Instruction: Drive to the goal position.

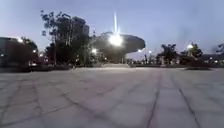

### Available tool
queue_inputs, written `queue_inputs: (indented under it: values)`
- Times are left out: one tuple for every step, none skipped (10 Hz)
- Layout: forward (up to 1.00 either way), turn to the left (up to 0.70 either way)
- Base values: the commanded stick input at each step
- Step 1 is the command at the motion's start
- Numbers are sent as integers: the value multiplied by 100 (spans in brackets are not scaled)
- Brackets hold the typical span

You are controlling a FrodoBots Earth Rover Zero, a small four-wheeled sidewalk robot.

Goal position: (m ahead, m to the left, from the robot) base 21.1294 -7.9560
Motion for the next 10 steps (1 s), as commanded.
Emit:
queue_inputs:
  values:
    - [70,0]
    - [70,0]
    - [70,0]
    - [70,0]
    - [70,0]
    - [70,0]
    - [70,0]
    - [70,-20]
    - [70,-35]
    - [70,-35]
